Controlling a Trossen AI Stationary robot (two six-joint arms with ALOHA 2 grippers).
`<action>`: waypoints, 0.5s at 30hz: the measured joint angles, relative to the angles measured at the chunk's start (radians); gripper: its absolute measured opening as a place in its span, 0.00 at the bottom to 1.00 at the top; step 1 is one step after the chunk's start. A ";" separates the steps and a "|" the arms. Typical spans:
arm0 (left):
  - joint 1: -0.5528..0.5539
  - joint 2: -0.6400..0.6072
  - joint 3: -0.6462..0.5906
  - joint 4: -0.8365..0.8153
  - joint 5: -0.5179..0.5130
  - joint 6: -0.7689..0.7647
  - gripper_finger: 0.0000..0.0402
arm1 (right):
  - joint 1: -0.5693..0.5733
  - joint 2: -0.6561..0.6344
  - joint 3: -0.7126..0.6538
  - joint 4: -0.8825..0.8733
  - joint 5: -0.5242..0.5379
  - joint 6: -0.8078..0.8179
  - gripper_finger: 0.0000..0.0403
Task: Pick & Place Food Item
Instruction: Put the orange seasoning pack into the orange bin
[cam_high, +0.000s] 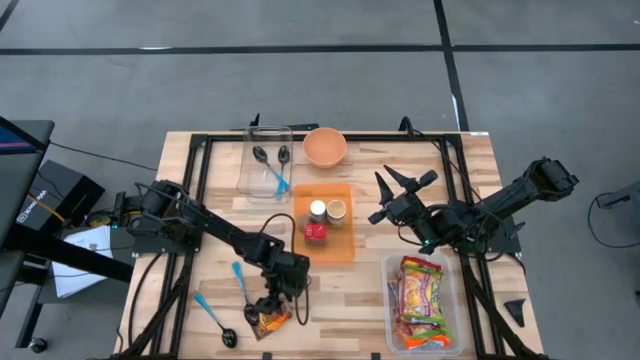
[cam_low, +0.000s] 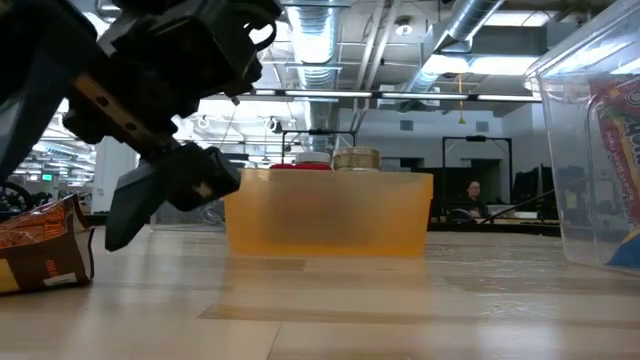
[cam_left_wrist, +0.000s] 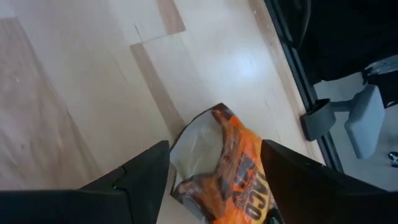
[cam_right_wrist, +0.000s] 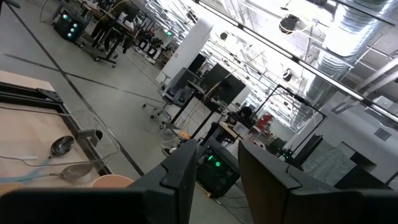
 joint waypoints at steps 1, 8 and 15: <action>0.000 0.000 -0.003 0.003 0.000 0.000 0.59 | 0.000 0.000 0.000 0.000 0.000 0.000 0.28; -0.001 0.000 -0.011 0.013 0.000 0.004 0.38 | 0.000 0.000 0.000 0.000 0.000 0.000 0.28; 0.001 0.000 -0.011 0.015 0.006 0.026 0.06 | 0.000 0.000 0.000 -0.003 0.000 0.000 0.28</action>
